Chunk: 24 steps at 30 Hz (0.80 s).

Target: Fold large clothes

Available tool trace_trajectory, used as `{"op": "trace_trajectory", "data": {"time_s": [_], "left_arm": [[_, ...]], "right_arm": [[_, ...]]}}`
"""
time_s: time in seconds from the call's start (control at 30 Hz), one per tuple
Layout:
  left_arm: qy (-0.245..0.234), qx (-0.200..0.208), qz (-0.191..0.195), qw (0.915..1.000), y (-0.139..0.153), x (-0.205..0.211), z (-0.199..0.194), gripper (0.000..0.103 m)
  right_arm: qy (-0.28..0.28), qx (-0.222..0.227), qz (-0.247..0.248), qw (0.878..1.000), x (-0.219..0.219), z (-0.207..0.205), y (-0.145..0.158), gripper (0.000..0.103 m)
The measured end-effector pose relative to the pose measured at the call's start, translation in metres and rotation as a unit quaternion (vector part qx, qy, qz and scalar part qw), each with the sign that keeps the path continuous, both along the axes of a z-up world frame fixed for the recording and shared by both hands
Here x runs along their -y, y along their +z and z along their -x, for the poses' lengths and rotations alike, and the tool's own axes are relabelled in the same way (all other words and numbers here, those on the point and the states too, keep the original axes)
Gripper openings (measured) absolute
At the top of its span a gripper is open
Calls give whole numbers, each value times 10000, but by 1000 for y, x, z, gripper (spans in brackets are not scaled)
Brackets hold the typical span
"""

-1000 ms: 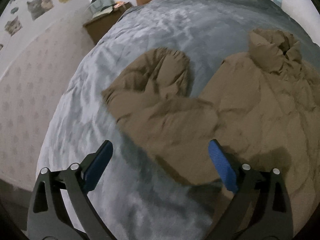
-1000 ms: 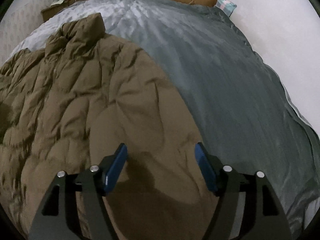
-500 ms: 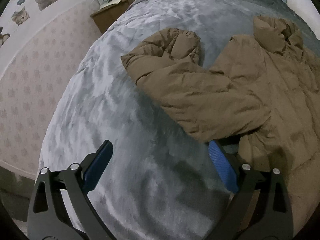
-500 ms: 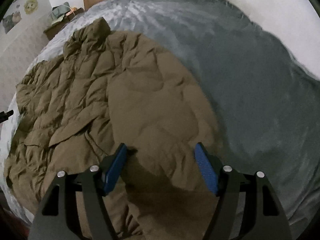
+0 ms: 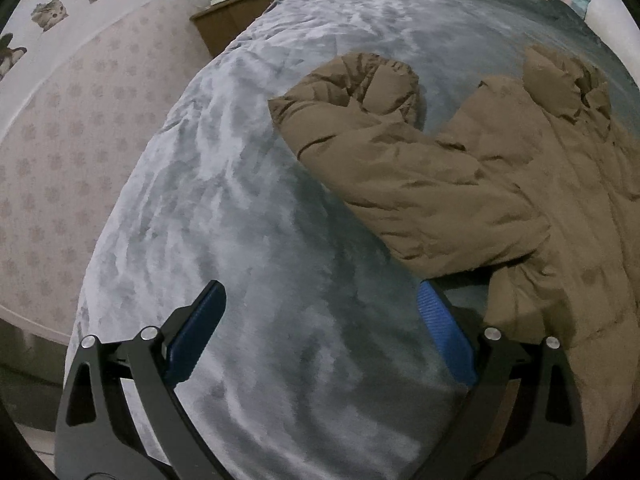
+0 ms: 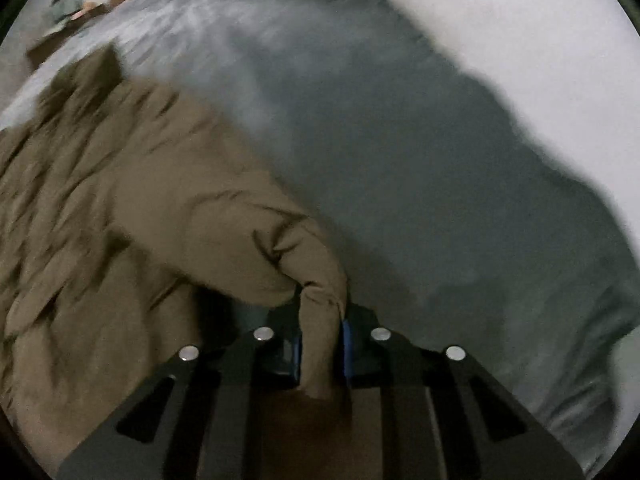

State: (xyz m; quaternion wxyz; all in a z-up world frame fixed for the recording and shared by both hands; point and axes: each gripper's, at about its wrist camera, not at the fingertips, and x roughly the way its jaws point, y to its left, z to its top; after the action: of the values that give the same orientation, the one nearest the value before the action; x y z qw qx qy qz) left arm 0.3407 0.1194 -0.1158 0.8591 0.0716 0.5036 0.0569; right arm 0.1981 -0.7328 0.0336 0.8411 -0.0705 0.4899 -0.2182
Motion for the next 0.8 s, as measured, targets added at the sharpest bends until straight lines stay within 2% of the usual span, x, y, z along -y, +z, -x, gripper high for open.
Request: {"op": "trace_trajectory", "data": {"time_s": [0.07, 0.17, 0.23, 0.33, 0.43, 0.53, 0.67, 0.8], "left_arm": [[18, 26, -81, 10000, 2, -2, -3, 96], [93, 55, -58, 9999, 6, -8, -8, 96], [169, 43, 22, 9998, 6, -14, -12, 96], [212, -14, 67, 9998, 0, -17, -18, 96], [231, -103, 84, 9996, -7, -19, -26, 96], [243, -155, 84, 9995, -11, -20, -35, 96], [259, -120, 101, 9995, -8, -18, -44, 96], [188, -77, 20, 9998, -7, -13, -44, 96]], "right_arm": [[175, 250, 633, 9975, -6, -10, 26, 15], [539, 546, 1694, 9825, -34, -22, 45, 15], [556, 528, 1819, 9803, -37, -23, 36, 15], [387, 151, 1397, 9893, -26, -26, 0, 16], [177, -145, 783, 9967, -8, -18, -28, 26], [132, -80, 344, 9993, -3, -9, -28, 42], [-8, 301, -254, 9992, 2, -1, -9, 57], [-217, 404, -390, 9982, 16, 9, -6, 63]]}}
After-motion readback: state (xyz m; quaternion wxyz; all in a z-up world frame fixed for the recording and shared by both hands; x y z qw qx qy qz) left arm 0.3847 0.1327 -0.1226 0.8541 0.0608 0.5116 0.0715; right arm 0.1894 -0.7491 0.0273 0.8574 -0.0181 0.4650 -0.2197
